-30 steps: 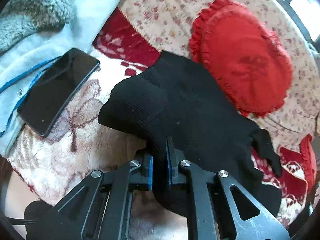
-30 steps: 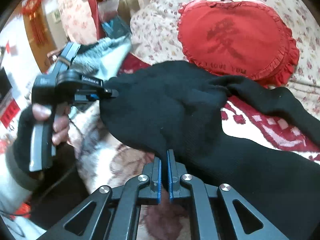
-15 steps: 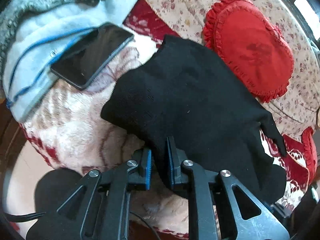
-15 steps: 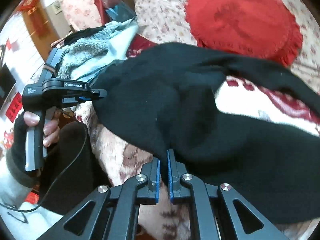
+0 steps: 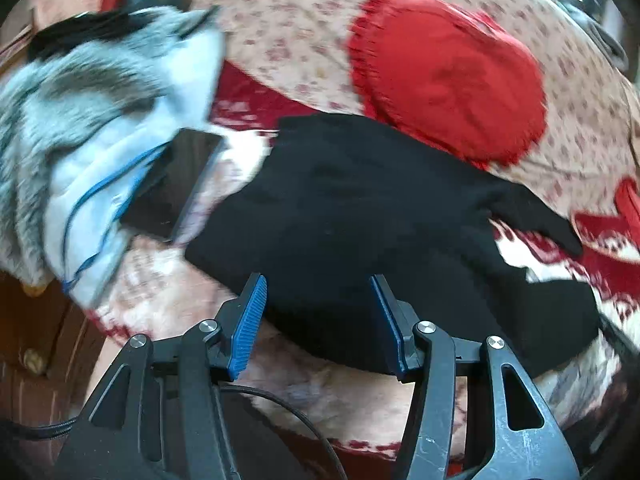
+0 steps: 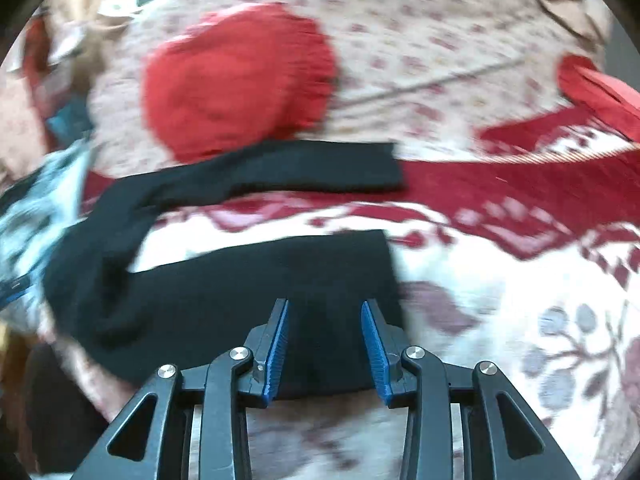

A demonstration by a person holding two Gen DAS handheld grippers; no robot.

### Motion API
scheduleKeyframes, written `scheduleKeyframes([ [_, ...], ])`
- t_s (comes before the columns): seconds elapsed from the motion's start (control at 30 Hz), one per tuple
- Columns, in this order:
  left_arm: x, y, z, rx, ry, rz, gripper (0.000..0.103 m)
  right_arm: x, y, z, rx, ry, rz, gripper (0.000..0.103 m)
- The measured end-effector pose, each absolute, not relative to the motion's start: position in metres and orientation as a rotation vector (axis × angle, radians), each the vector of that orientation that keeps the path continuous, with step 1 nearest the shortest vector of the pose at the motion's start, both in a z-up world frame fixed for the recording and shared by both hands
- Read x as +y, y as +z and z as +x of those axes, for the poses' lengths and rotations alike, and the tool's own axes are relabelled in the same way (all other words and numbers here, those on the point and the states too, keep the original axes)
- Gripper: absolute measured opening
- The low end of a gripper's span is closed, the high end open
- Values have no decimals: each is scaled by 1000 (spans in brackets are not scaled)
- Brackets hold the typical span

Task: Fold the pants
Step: 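Lower the folded pants and open the left gripper, then the right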

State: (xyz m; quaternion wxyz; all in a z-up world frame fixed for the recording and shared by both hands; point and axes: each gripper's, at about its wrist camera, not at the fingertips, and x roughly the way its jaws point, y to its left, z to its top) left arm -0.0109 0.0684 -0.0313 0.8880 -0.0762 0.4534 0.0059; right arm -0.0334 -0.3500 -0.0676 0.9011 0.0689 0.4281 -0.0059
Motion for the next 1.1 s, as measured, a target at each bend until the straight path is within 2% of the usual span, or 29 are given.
scheduleKeyframes([
  [0.3, 25, -41, 11, 1014, -129, -171, 51, -365, -84, -10, 923, 61, 234, 36],
  [0.33, 22, -41, 12, 1018, -132, -171, 51, -362, -85, -9, 918, 69, 231, 23],
  [0.37, 19, -43, 14, 1026, -133, -168, 51, -359, -83, -9, 910, 68, 205, 15],
  [0.43, 15, -43, 14, 1035, -140, -168, 51, -358, -77, -13, 886, 61, 171, 9],
  [0.6, 13, -46, 13, 1027, -123, -156, 52, -382, -47, -42, 803, -67, 139, 8],
  [0.83, 6, -66, 16, 1068, -98, -128, 52, -401, -80, -36, 928, -153, 153, 8],
  [1.1, 1, -65, 16, 1042, -76, -85, 51, -374, -39, -44, 802, -40, 199, 10],
])
